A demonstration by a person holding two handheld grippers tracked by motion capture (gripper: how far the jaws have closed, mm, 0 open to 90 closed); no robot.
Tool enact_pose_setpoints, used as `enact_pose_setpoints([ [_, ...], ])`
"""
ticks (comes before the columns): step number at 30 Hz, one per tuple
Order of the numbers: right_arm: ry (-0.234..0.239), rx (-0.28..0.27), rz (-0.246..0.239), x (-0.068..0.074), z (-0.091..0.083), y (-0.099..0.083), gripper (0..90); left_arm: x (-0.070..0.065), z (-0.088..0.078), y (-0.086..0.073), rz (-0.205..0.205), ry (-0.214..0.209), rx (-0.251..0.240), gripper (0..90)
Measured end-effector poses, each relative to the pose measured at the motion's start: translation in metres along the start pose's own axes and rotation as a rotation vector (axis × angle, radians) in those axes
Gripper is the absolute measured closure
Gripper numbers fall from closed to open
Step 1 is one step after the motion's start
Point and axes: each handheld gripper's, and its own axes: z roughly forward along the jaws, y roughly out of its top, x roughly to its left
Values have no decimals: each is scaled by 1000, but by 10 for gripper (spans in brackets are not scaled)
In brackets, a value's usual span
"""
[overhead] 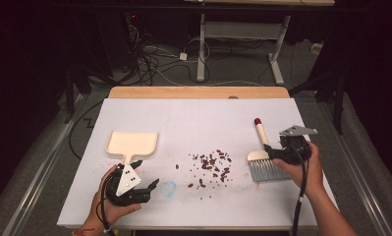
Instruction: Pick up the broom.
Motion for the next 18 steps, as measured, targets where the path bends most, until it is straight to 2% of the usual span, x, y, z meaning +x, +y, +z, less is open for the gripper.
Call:
enact_pose_setpoints([
  [4, 17, 124, 31, -10, 33, 16, 352, 2, 0, -1, -10, -2, 3, 216],
  [6, 4, 174, 49, -13, 48, 22, 362, 1, 1, -1, -7, -7, 5, 218],
  [9, 7, 220, 89, -15, 64, 29, 389, 0, 1, -2, -2, -14, 8, 229],
  [10, 13, 237, 103, -16, 70, 30, 397, -2, 2, -1, 15, -15, 19, 229],
  [11, 19, 259, 111, -16, 75, 32, 397, -2, 2, -1, 15, -15, 19, 230],
  [13, 3, 293, 113, -14, 83, 35, 414, -2, 2, -2, 15, -20, 21, 229],
  [16, 15, 341, 114, -11, 96, 36, 453, -2, 2, -3, 13, -20, 32, 228],
  [18, 30, 334, 127, -12, 96, 37, 489, -1, 2, -4, 13, -17, 36, 226],
])
